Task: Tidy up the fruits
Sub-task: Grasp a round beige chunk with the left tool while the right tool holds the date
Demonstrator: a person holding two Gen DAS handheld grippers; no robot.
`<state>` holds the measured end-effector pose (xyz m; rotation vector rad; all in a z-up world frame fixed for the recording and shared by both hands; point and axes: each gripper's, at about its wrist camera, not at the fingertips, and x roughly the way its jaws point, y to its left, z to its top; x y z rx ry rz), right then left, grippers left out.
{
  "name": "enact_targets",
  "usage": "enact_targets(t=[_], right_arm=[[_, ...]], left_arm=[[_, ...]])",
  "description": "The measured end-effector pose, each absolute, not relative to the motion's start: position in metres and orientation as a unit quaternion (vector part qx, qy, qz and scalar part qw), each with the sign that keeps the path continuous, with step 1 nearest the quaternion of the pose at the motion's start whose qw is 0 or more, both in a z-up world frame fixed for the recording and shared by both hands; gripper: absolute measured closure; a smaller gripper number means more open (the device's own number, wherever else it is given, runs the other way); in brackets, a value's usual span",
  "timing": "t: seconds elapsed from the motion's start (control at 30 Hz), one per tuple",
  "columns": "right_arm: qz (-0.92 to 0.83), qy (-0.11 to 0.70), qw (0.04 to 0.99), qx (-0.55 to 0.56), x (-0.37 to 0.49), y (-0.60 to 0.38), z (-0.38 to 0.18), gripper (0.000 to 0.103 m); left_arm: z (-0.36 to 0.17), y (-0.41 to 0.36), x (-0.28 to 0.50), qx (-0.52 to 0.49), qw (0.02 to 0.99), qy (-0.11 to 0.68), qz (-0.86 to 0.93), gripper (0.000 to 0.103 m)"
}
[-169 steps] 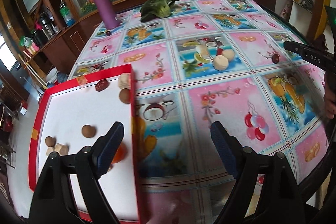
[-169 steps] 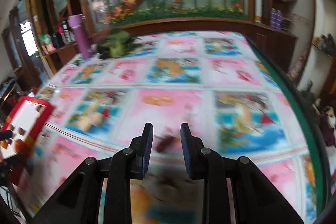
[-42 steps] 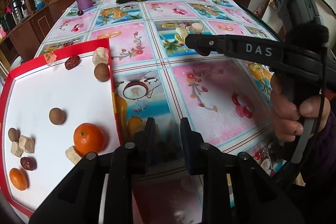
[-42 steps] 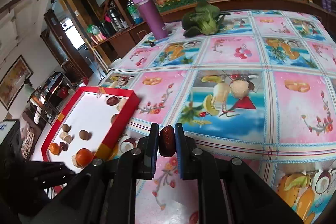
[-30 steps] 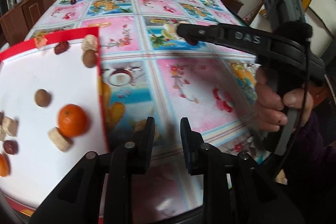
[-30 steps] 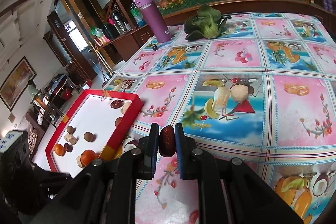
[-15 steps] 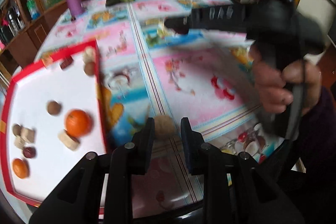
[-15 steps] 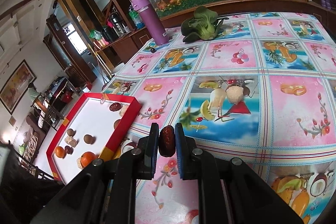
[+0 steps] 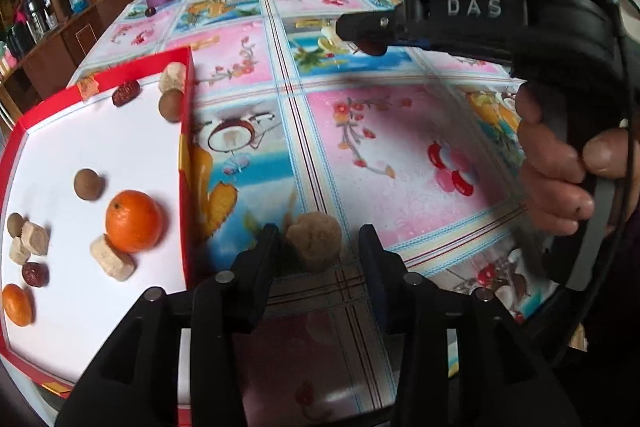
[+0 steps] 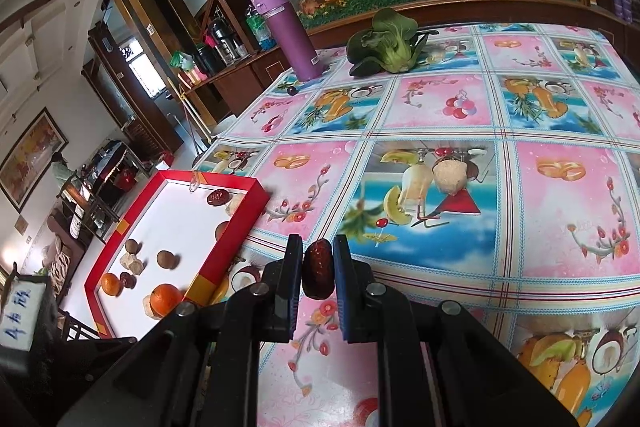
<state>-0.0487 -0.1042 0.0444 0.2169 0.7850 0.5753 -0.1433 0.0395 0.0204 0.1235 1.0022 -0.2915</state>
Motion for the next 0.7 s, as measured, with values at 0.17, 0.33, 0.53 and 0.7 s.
enact_targets(t=[0.17, 0.33, 0.53, 0.7], right_arm=[[0.275, 0.378, 0.879, 0.1, -0.05, -0.102, 0.044, 0.09], [0.277, 0.379, 0.878, 0.092, -0.052, -0.096, 0.043, 0.09], [0.305, 0.378, 0.87, 0.086, -0.058, -0.069, 0.048, 0.09], [0.332, 0.37, 0.866, 0.06, -0.065, -0.027, 0.062, 0.09]], left_arm=[[0.02, 0.04, -0.141, 0.049, 0.867, 0.475, -0.139, 0.073], [0.033, 0.041, -0.143, 0.047, 0.879, 0.456, -0.132, 0.073], [0.069, 0.062, -0.149, 0.053, 0.911, 0.4, -0.083, 0.073], [0.086, 0.099, -0.151, 0.043, 0.927, 0.372, -0.029, 0.073]])
